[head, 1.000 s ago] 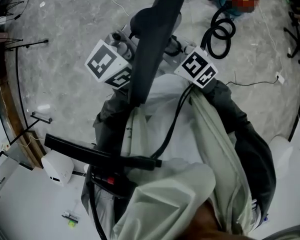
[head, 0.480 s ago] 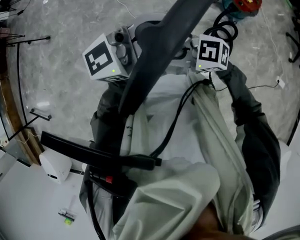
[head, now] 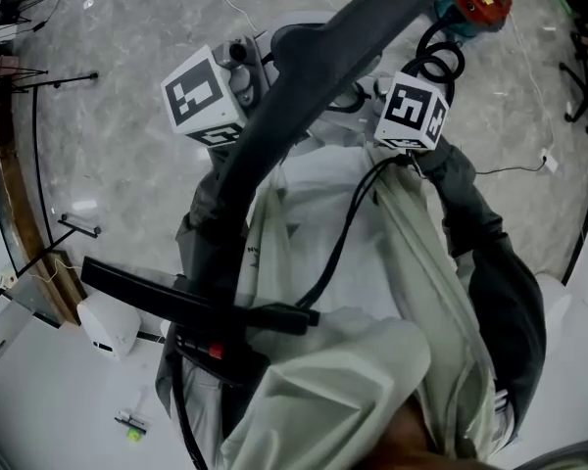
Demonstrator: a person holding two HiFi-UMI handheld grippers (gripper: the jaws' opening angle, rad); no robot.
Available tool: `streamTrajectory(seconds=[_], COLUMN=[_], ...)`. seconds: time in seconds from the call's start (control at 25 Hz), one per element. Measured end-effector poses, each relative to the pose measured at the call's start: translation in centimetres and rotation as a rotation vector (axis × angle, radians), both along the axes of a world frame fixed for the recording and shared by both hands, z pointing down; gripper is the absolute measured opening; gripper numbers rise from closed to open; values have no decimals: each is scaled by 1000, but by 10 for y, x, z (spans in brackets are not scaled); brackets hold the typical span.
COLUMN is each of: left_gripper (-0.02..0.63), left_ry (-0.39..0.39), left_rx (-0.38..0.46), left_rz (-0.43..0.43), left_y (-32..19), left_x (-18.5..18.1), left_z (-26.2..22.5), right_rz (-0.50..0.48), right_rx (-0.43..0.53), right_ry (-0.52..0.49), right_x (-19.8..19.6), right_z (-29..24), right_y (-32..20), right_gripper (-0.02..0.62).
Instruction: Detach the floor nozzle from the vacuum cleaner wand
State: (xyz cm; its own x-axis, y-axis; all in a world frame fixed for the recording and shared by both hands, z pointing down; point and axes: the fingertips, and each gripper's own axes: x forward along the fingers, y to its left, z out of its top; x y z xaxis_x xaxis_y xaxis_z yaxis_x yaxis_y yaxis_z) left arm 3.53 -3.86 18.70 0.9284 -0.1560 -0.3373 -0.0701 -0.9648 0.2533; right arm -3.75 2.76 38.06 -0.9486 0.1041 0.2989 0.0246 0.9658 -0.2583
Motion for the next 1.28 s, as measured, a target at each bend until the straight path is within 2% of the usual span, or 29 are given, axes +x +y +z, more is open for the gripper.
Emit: streamTrajectory(seconds=[0.12,0.2,0.28,0.36,0.48,0.56,0.68,0.76,0.84,0.92,0.96,1.04,1.12,1.28], left_gripper=[72,72,72,72,72,71,71,71,71,72,71,72,72,72], left_ry=[-61,-90,-118,-130,-86,-24,37,71,117,130,119,85,36,-76], left_rx=[-91,-134,-130,-105,-64,2,120,133,106,57,30,-13,-52,-136], left_rz=[-142,-232,-279,-279,-207,-100,85,163,186,136,94,16,-70,-321], left_y=[-25,-38,-40,-37,-28,-9,35,47,38,19,10,-2,-12,-41], left_x=[-4,-9,-11,-10,-14,-15,-4,0,-5,-10,-10,-9,-7,-14], left_z=[10,14,13,9,6,3,-1,-1,-3,-2,0,4,7,18], right_rz=[277,426,519,525,376,184,-159,-334,-462,-500,-471,-326,-100,394], right_rx=[71,116,164,189,163,122,19,-78,-170,-224,-221,-165,-78,120], right_ry=[82,127,140,126,85,49,-22,-46,-56,-65,-68,-59,-4,147], right_x=[-2,-2,-4,-5,-10,-10,5,17,22,20,17,9,3,3], right_z=[9,13,12,8,9,10,6,4,-1,-4,-3,2,9,23], right_y=[-29,-44,-53,-55,-42,-22,25,46,51,45,39,26,8,-41], right_gripper=[35,35,35,35,38,40,40,40,40,38,37,37,37,37])
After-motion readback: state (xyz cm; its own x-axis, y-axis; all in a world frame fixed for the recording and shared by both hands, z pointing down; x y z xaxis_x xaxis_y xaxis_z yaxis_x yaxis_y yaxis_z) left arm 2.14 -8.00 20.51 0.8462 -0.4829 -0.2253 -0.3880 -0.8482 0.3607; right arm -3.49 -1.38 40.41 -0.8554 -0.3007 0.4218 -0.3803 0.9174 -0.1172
